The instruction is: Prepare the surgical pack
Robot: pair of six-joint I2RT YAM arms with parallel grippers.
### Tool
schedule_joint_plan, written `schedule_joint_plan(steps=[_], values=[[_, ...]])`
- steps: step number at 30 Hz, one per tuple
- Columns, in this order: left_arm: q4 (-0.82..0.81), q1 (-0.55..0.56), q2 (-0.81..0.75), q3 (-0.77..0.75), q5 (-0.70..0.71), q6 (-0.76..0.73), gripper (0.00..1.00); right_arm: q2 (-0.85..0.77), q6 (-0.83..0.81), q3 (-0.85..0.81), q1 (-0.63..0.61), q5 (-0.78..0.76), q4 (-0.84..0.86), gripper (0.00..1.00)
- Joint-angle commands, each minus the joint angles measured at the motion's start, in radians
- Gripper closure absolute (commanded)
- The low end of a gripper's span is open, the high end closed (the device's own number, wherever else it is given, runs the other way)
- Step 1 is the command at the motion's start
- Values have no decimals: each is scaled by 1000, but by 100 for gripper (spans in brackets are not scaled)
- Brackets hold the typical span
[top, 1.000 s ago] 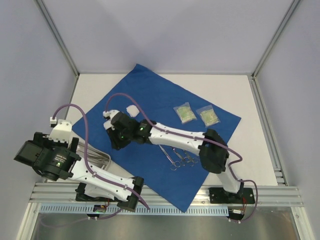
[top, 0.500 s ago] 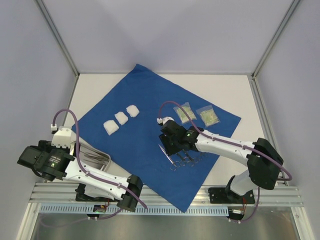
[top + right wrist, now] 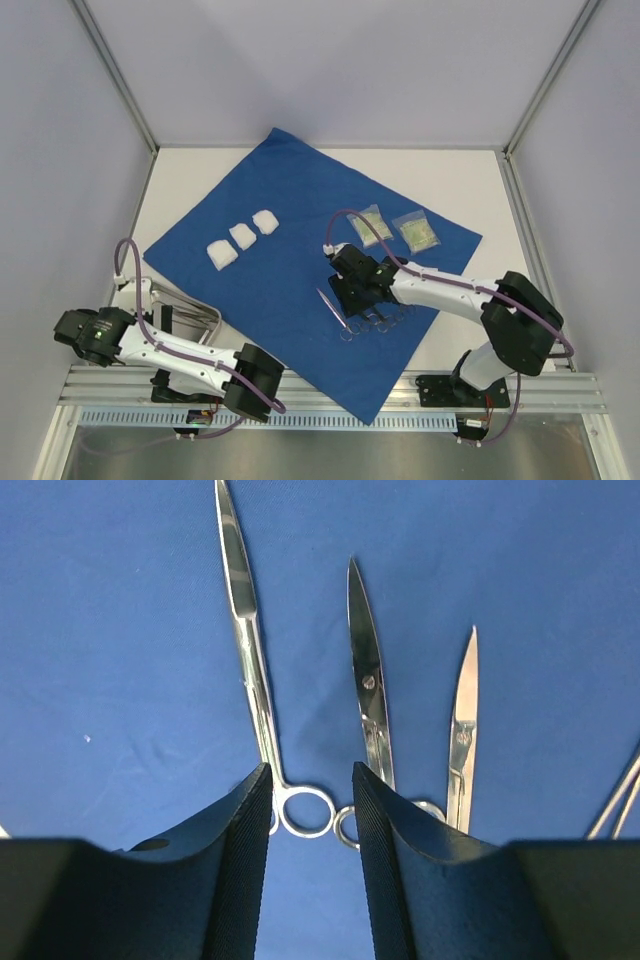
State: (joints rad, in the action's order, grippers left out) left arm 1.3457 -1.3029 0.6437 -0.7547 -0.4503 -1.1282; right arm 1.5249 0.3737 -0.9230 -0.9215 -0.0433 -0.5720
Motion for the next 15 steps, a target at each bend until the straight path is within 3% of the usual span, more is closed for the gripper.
schedule_joint_plan(steps=[1, 15], values=[[-5, -7, 13, 70, 64, 8, 0, 49, -35, -54, -8, 10, 43, 60], [-74, -6, 94, 123, 94, 19, 2, 170, -18, -86, -63, 3, 63, 63]])
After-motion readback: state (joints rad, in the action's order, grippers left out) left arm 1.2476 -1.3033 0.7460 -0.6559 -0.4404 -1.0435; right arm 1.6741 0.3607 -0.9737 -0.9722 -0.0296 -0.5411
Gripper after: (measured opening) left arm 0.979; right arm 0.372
